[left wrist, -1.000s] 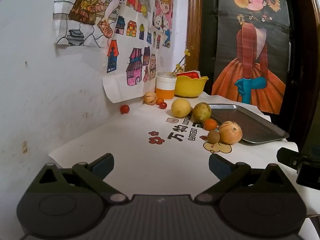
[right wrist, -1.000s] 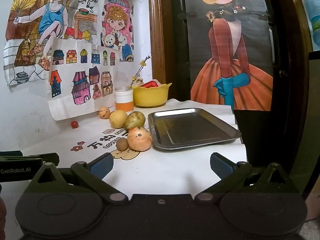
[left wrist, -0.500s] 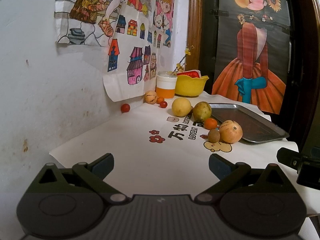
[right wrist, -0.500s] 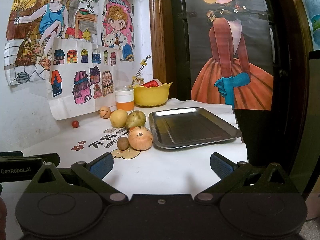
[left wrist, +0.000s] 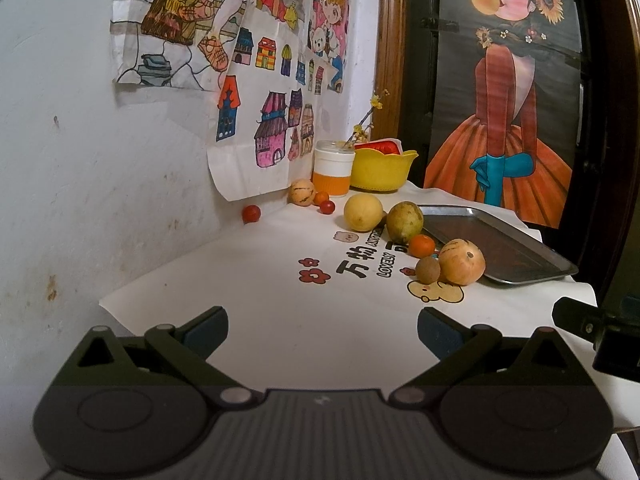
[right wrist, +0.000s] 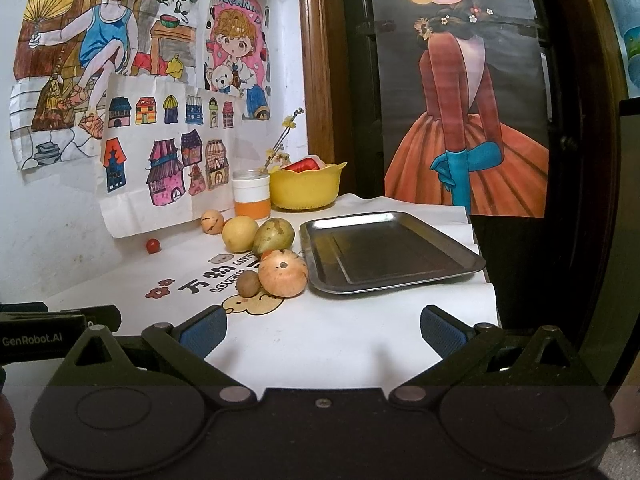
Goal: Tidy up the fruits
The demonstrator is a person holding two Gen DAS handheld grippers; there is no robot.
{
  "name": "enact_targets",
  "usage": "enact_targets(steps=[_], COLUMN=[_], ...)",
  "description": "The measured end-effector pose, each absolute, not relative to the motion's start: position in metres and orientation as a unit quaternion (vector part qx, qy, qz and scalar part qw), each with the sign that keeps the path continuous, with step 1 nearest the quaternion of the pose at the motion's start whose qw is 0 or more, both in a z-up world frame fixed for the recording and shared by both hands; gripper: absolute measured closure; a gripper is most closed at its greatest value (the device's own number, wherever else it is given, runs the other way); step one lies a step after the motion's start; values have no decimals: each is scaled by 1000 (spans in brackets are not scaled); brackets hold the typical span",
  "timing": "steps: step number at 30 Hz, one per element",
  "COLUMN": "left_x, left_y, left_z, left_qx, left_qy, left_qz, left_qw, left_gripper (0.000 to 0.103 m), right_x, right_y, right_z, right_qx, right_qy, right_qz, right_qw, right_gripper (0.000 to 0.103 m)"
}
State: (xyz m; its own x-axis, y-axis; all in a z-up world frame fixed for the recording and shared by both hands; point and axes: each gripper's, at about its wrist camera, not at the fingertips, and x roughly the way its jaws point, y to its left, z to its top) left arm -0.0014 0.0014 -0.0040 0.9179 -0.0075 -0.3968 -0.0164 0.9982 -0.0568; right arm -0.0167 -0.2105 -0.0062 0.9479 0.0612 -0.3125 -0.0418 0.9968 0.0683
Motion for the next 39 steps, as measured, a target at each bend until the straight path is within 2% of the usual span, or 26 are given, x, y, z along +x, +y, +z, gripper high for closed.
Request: enact_targets(steps=[39], left_x=[-2], left_y=[-1], left_z=[-4], left_qx=[-32], left_qy=[209], left_qz=[1], left_qw=[977], left_gripper=[0], right_x=[-17], right_y=[-206], right_z=[-9], right_qx=[30], right_qy=[169], right_qz=[27], right_qw=[985], right_gripper=[0])
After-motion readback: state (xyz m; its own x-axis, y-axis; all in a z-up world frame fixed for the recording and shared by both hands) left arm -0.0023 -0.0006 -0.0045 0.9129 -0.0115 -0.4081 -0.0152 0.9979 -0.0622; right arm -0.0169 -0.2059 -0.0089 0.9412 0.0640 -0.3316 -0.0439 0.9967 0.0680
